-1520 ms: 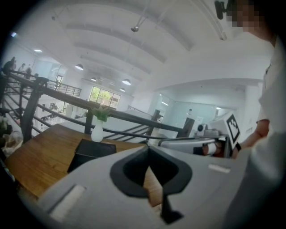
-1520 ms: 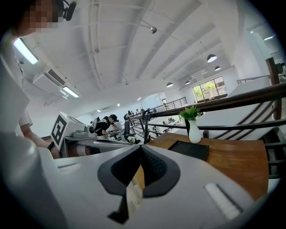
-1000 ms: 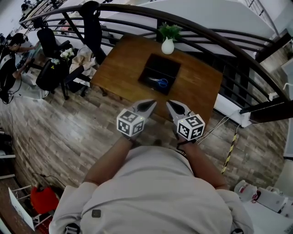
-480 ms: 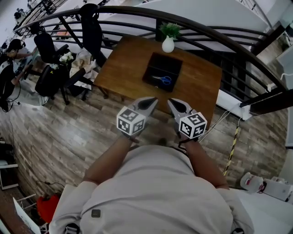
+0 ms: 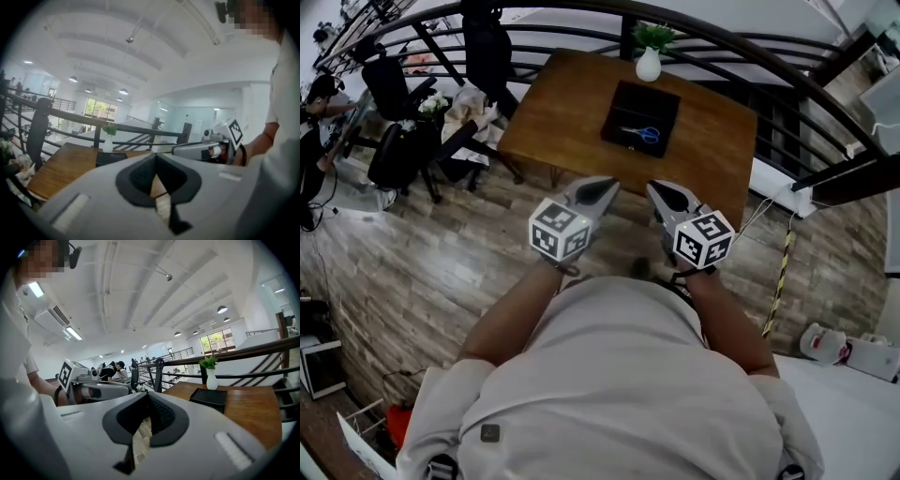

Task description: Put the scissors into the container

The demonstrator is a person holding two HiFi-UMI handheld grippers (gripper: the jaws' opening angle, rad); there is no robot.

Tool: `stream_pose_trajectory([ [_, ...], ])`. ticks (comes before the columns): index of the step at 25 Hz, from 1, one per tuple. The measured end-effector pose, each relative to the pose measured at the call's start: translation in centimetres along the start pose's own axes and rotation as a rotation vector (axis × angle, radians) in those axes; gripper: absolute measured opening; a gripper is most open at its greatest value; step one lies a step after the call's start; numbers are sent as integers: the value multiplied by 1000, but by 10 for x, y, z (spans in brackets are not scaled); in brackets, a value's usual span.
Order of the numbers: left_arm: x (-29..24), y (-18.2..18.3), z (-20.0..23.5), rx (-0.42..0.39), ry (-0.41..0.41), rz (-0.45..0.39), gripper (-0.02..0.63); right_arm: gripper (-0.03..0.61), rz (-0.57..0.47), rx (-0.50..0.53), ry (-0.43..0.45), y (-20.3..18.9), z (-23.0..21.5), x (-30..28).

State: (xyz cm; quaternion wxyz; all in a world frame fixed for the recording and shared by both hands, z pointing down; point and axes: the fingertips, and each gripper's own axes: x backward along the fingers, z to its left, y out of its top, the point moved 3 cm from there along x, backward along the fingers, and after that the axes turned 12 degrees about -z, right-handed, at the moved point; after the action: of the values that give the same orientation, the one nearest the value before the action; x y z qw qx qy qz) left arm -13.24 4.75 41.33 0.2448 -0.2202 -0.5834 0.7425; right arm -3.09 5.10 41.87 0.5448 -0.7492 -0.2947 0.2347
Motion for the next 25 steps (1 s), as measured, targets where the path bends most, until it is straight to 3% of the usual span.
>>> stream_pose_trajectory([
  [10, 76, 8, -31, -15, -126, 4, 3, 6, 13, 18, -12, -20, 76, 25],
  [14, 95, 6, -42, 0, -192, 13, 3, 6, 14, 16, -22, -27, 96, 35],
  [25, 130, -9, -67, 15, -281, 26, 3, 6, 1, -4, -79, -45, 133, 65],
])
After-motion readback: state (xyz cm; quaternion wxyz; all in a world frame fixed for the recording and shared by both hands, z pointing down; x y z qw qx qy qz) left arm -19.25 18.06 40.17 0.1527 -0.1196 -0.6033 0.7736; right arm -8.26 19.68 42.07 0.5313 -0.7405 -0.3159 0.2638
